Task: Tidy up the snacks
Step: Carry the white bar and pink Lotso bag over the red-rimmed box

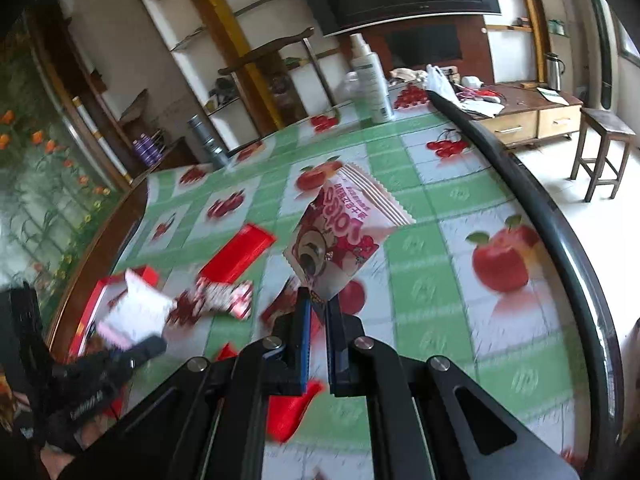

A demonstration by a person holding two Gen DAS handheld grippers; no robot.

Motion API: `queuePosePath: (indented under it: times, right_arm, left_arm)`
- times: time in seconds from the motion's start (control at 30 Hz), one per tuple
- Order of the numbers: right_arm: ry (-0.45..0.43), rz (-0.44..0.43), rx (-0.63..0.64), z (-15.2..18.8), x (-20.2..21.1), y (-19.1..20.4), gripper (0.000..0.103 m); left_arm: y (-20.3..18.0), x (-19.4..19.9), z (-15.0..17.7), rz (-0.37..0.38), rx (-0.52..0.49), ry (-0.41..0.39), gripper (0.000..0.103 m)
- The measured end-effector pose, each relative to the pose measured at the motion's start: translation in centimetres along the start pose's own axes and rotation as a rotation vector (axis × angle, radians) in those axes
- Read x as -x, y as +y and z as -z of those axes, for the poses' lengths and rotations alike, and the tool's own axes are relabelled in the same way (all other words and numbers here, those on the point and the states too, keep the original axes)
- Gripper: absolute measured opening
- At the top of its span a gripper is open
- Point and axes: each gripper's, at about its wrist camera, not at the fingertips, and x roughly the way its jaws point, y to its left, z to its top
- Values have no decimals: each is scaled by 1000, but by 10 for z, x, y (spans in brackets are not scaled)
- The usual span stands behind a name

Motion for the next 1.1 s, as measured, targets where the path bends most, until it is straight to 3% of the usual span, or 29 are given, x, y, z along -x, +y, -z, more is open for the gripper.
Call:
queuePosePath:
  times: [0.23, 0.5, 1.1]
  right_arm:
    - [22, -60, 67, 26, 11, 33, 4]
    - [32, -130, 139, 48, 17, 73, 4]
    - [76, -261, 274, 66, 2, 153, 4]
  left_arm:
    - [10, 32, 12, -99, 17, -48, 7]
    - [48, 62, 27, -208, 76, -86, 7]
    - [123, 103, 48, -377, 189, -142, 7]
